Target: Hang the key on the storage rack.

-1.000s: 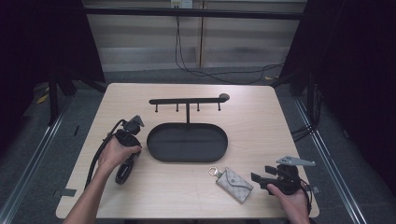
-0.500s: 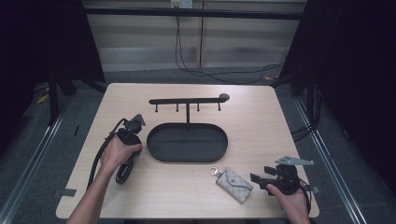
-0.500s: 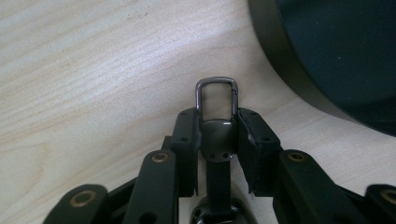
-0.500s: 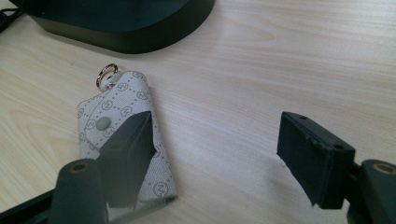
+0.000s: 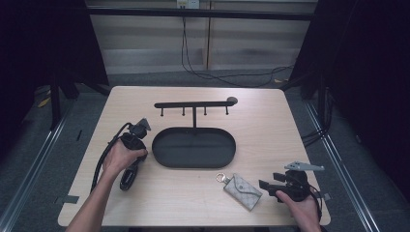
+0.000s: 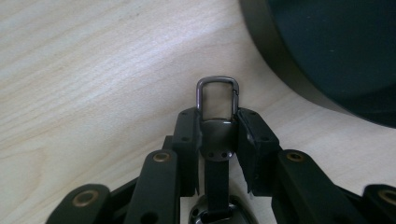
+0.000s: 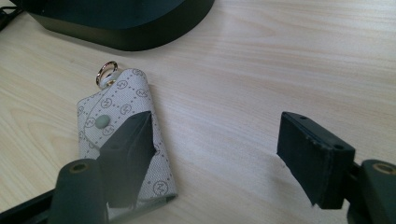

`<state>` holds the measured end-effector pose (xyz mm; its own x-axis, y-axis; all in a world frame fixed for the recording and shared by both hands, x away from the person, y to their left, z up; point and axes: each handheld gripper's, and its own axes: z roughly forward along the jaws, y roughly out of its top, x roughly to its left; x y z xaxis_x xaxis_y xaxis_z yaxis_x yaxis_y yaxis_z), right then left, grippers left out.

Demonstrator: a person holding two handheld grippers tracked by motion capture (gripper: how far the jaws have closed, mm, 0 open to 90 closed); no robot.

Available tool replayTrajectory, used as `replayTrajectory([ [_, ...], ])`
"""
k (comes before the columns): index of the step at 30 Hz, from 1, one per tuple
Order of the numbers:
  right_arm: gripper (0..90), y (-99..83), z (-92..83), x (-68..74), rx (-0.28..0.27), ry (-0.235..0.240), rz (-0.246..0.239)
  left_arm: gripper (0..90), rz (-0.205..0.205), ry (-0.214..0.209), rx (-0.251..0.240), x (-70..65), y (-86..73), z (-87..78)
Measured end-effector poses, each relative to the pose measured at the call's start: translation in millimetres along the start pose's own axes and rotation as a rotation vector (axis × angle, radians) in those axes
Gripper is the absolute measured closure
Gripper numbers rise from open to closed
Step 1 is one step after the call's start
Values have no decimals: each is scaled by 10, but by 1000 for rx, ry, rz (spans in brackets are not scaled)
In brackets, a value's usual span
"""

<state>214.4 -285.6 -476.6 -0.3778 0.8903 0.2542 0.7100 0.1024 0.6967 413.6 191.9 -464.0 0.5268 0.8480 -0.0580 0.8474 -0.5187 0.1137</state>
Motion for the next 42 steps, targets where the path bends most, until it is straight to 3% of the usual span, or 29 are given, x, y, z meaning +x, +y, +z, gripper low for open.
replayTrajectory([
  [8,275,0,0,1,1,-3,1,706,-32,-22,-19,48,-39,-120],
  [14,275,0,2,-2,1,-6,3,706,-1,-35,-66,42,-95,-243],
  [17,275,1,5,-2,1,-5,4,705,9,-29,-65,48,-101,-291],
  [32,275,1,6,-4,2,-5,7,706,7,-37,-126,81,-183,-684],
  [37,275,1,9,-8,5,0,10,705,45,-30,-135,69,-194,-801],
  [42,276,1,8,-8,4,1,10,706,55,-24,-153,46,-206,-905],
])
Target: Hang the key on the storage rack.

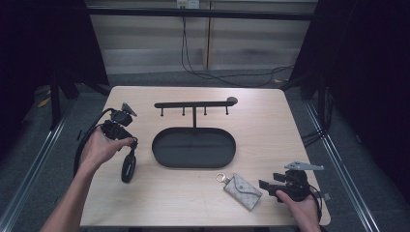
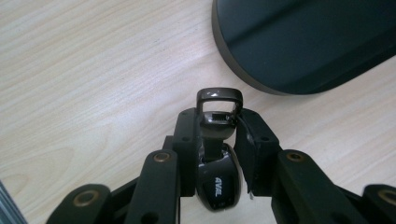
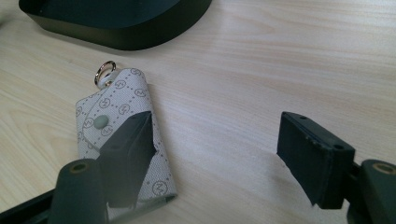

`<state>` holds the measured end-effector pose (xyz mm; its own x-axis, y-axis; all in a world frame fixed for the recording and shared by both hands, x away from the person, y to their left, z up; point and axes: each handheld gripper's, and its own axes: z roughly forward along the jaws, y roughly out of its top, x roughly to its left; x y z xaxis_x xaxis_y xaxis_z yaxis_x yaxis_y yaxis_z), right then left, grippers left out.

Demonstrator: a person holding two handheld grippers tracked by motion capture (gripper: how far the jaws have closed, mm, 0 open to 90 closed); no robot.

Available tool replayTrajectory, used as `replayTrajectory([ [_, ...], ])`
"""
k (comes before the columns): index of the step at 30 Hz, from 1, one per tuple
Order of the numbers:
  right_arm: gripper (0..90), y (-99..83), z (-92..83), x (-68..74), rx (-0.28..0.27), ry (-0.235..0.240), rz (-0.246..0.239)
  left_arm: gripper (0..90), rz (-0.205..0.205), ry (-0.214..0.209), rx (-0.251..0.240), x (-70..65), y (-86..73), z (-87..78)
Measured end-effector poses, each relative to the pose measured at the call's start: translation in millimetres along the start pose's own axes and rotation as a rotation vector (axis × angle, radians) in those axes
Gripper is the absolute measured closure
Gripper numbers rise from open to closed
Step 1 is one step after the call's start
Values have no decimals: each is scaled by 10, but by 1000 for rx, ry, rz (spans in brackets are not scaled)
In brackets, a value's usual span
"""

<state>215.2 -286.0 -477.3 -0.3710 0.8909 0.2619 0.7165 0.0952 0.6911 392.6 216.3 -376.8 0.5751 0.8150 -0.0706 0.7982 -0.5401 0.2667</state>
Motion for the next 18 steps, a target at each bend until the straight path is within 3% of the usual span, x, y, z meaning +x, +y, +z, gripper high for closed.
replayTrajectory([
  [6,275,0,0,0,0,-1,0,707,-13,-11,-22,0,3,-134],
  [10,275,0,-2,1,-1,-2,0,707,-5,3,-34,9,5,-252],
  [18,275,0,-1,1,0,-3,0,709,11,12,-18,-6,25,-380],
])
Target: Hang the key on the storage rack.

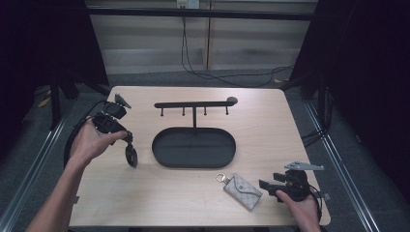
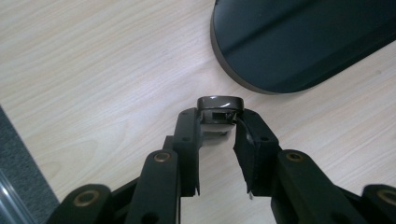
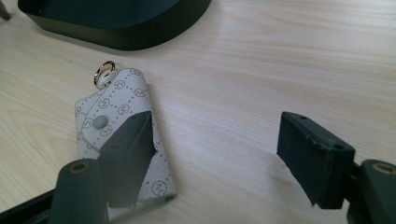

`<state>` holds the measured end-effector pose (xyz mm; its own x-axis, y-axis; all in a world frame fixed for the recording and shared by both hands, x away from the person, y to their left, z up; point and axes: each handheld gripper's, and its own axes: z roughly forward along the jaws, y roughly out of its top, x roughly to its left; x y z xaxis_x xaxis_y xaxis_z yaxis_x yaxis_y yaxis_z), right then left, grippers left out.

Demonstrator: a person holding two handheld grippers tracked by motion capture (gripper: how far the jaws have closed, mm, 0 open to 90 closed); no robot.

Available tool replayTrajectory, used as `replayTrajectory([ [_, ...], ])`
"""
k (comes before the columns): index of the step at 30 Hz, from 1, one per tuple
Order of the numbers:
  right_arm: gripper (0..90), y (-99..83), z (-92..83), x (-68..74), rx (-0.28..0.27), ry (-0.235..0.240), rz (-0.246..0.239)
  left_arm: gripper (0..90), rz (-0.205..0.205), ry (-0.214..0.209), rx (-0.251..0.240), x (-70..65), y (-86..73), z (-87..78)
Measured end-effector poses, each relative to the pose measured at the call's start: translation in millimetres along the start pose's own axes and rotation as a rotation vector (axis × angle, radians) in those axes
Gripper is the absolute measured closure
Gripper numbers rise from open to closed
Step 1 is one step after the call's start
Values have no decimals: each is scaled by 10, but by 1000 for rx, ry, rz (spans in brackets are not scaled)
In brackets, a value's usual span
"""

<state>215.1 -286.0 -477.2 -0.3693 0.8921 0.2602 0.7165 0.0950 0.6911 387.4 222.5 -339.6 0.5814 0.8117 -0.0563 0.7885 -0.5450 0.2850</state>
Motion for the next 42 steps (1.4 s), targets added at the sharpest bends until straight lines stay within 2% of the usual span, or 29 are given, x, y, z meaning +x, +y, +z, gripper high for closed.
replayTrajectory([
  [4,276,0,0,0,0,0,-1,709,-5,-2,11,-5,14,-44],
  [8,275,0,-1,1,1,0,1,709,13,0,27,-15,43,-100],
  [17,276,0,2,-1,4,-1,1,709,1,13,70,-8,100,-218],
  [20,276,0,2,-1,4,-1,1,709,-32,10,82,19,114,-269],
  [24,276,-1,-3,3,0,-3,-2,709,-25,9,88,27,121,-275],
  [26,276,-1,-3,3,-1,-3,-2,708,-2,2,100,17,129,-280],
  [31,276,1,-5,2,-3,-1,-3,708,24,-9,112,-36,167,-351],
  [36,275,-1,-14,8,-4,0,-1,708,-7,-9,121,-59,200,-384],
  [42,275,0,-10,3,-4,1,-2,709,8,-18,136,-96,246,-439],
])
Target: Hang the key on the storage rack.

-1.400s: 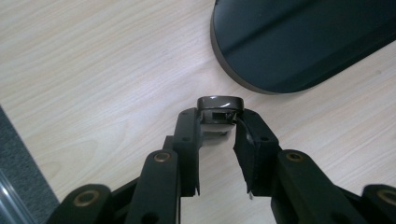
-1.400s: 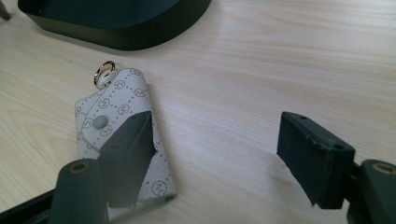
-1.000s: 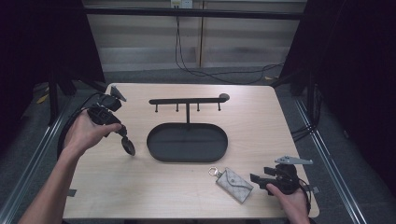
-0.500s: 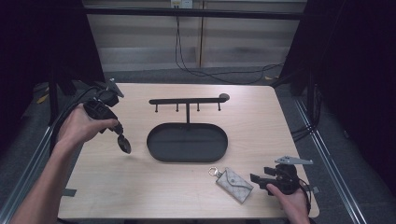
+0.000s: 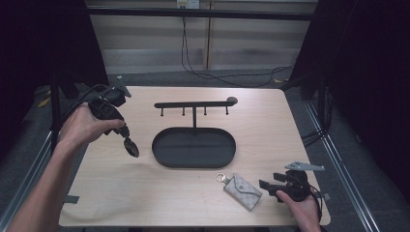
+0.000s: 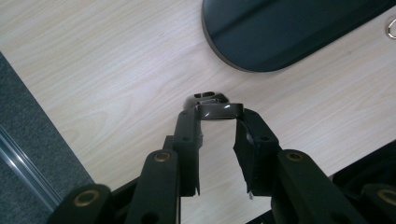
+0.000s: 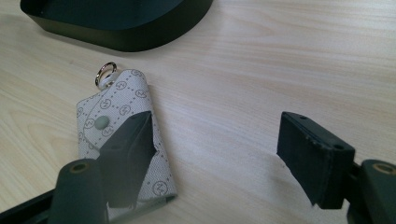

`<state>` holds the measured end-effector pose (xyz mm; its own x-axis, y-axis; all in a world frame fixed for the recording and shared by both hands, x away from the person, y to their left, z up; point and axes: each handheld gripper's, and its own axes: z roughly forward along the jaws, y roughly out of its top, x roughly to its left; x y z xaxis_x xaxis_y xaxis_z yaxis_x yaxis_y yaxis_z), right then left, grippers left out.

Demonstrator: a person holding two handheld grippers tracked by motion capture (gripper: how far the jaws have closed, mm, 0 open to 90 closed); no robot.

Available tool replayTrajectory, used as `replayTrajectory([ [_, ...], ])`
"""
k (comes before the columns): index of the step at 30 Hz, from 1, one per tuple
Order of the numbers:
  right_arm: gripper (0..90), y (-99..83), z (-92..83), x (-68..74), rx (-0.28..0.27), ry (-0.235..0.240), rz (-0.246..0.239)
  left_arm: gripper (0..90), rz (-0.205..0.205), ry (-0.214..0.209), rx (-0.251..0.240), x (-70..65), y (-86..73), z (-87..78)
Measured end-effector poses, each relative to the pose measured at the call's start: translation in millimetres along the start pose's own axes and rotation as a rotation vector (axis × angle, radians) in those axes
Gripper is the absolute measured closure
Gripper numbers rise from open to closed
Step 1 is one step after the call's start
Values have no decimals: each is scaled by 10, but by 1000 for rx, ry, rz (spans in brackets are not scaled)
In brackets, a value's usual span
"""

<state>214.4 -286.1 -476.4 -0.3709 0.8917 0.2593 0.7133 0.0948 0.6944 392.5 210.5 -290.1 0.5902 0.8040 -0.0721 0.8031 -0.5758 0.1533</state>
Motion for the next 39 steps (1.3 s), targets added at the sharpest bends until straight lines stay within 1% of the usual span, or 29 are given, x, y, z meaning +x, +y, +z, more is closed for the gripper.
replayTrajectory([
  [2,275,1,1,2,-2,3,-2,709,-17,7,11,-15,20,-23],
  [3,275,1,-1,5,-3,4,-2,710,-20,19,4,-27,40,-47],
  [5,275,0,-3,6,-3,4,-2,710,-19,15,8,-39,49,-53],
  [8,275,-1,-4,4,-3,4,0,710,-7,11,6,-77,100,-83],
  [10,275,-1,0,5,-3,4,-2,709,14,5,8,-96,132,-101],
  [12,275,0,7,6,1,3,-5,709,20,-1,11,-133,166,-107],
  [13,275,1,8,6,1,3,-5,709,26,5,13,-152,187,-111],
  [15,275,1,9,5,1,3,-4,709,24,-3,14,-171,207,-112],
  [16,275,1,8,2,0,3,-2,709,24,-2,14,-202,255,-115],
  [21,275,-1,0,2,-2,4,-1,709,29,0,25,-255,339,-86],
  [25,275,-1,4,2,-1,3,-3,709,38,10,36,-299,423,-68],
  [28,274,0,5,-1,-1,4,-4,709,45,5,43,-319,459,-62],
  [29,274,-1,4,3,-1,3,-3,709,38,3,42,-348,493,-53],
  [30,274,-1,4,3,-1,3,-3,709,38,3,42,-348,493,-53],
  [32,273,0,5,6,3,-1,-5,709,47,8,57,-379,540,-36],
  [33,273,0,6,6,3,0,-6,709,43,13,50,-393,563,-40],
  [34,273,0,4,6,3,1,-9,709,43,6,46,-410,586,-33],
  [35,273,-1,2,6,3,3,-11,709,50,1,55,-427,610,-22],
  [37,274,-2,0,7,0,4,-11,709,52,18,58,-463,652,-6],
  [38,273,-2,-2,7,0,4,-8,708,62,13,62,-474,668,2],
  [39,274,1,-2,5,1,3,-8,708,65,8,51,-474,701,9],
])
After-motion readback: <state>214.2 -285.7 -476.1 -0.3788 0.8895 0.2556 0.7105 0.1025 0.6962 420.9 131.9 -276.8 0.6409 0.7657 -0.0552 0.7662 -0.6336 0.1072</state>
